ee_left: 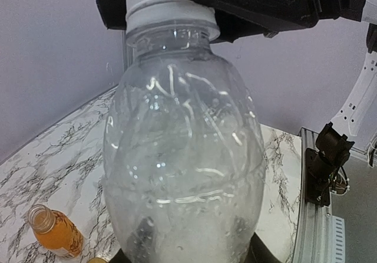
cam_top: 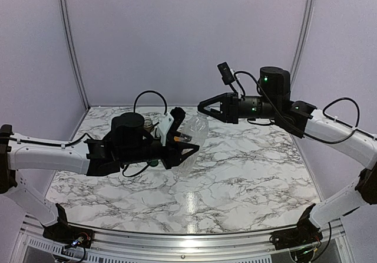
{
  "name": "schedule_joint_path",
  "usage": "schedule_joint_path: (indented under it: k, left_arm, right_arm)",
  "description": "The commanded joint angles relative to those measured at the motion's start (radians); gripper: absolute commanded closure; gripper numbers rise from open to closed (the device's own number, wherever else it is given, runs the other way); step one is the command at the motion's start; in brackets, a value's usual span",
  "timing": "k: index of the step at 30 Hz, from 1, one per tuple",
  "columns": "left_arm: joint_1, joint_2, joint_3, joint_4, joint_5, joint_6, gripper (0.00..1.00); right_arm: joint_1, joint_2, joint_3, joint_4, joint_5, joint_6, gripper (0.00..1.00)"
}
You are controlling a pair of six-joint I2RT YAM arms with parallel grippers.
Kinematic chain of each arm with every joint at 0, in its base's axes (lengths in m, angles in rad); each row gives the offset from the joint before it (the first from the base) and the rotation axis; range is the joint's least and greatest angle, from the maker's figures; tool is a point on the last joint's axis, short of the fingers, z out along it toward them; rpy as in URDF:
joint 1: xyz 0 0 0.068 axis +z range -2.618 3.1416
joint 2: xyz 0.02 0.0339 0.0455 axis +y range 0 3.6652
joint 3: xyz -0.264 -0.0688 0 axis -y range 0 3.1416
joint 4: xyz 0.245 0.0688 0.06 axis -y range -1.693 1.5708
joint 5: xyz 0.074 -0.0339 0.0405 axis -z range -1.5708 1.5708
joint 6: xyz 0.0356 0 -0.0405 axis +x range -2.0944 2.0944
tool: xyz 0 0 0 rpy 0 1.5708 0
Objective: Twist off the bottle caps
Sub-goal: Unscrew the bottle cap from the plastic bottle.
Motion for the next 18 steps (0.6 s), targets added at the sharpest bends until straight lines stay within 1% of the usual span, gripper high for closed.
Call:
schedule_joint_path:
  k: [1, 5, 9, 14, 17, 18]
  left_arm:
    - [0.002, -0.018, -0.037, 0.09, 0.038, -0.049, 0.69]
    - [0.003, -0.044, -0.063, 0.142, 0.142, -0.069, 0.71]
    - [0.006, -0.069, -0.084, 0.184, 0.343, -0.087, 0.71]
    - [0.008, -0.084, -0.082, 0.202, 0.545, -0.114, 0.73]
    - [0.008, -0.074, -0.073, 0.229, 0.658, -0.148, 0.73]
    - [0.008, -0.068, -0.07, 0.24, 0.676, -0.161, 0.73]
  right_arm:
    - [0.006, 0.002, 0.04, 0.042, -0.055, -0.063, 1.0]
    - [0.007, 0.013, 0.043, 0.047, -0.174, -0.162, 1.0]
    - [0.006, 0.02, 0.035, 0.042, -0.317, -0.273, 1.0]
    - [0.006, 0.019, 0.026, 0.047, -0.472, -0.338, 1.0]
    - [0.007, 0.024, 0.026, 0.091, -0.556, -0.344, 1.0]
    - [0.006, 0.027, 0.025, 0.1, -0.583, -0.343, 1.0]
